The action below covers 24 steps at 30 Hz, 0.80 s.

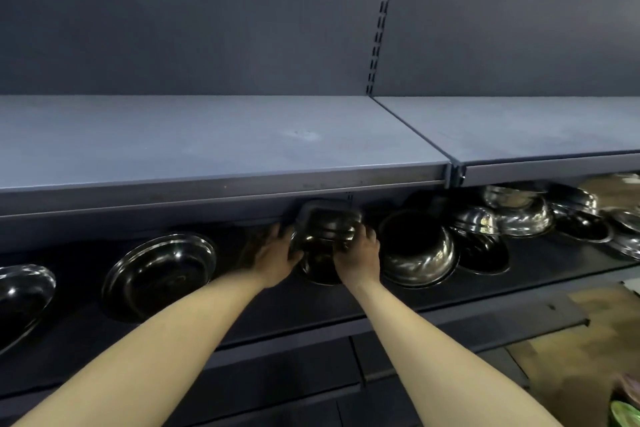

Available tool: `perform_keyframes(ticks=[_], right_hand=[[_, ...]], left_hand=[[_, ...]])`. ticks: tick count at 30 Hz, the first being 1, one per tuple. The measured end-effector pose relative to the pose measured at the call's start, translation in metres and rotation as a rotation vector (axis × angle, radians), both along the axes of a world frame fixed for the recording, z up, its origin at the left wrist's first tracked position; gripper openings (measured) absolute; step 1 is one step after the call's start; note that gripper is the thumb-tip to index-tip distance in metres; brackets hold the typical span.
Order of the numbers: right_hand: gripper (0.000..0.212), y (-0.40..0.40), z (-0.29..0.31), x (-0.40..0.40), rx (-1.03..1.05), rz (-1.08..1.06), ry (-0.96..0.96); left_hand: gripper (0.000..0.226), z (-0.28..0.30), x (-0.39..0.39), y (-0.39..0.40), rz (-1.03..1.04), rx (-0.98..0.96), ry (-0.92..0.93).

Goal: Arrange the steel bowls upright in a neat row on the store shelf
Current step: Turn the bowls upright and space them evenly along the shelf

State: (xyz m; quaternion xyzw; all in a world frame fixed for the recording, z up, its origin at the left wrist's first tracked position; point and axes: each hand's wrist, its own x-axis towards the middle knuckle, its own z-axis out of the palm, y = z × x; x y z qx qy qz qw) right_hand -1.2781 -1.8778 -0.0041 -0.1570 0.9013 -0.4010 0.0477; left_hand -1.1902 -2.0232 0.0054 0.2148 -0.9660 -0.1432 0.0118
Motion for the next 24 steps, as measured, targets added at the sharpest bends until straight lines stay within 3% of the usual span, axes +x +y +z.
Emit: perform_keyframes(ticks=[6, 10, 12, 15, 21, 24], right_hand=[[0.085, 0.001, -0.006, -0.048, 0.047, 0.056, -0.172], [0.091, -0.006, -0.014, -0.063, 0.066, 0.135, -0.263], [0.086, -0.006, -0.018, -0.062, 0.005, 0.105, -0.235], [0.073, -0.004, -0.019, -0.06, -0.062, -0.024, -0.086], [0.074, -0.007, -0.01, -0.066, -0.038, -0.014, -0.19], [0.08, -0.013, -0.01, -0.062, -0.064, -0.009, -0.186]], left_hand=[[0.081, -0.004, -0.042, 0.005, -0.004, 0.033, 0.029], [0.093, -0.007, -0.053, 0.011, -0.011, 0.264, 0.014], [0.089, -0.01, -0.056, 0.015, 0.018, 0.342, 0.073], [0.085, -0.016, -0.055, 0.012, 0.144, 0.282, 0.16], [0.063, -0.011, -0.048, 0.002, 0.209, 0.28, 0.164], [0.069, -0.012, -0.05, 0.003, 0.294, 0.492, 0.202]])
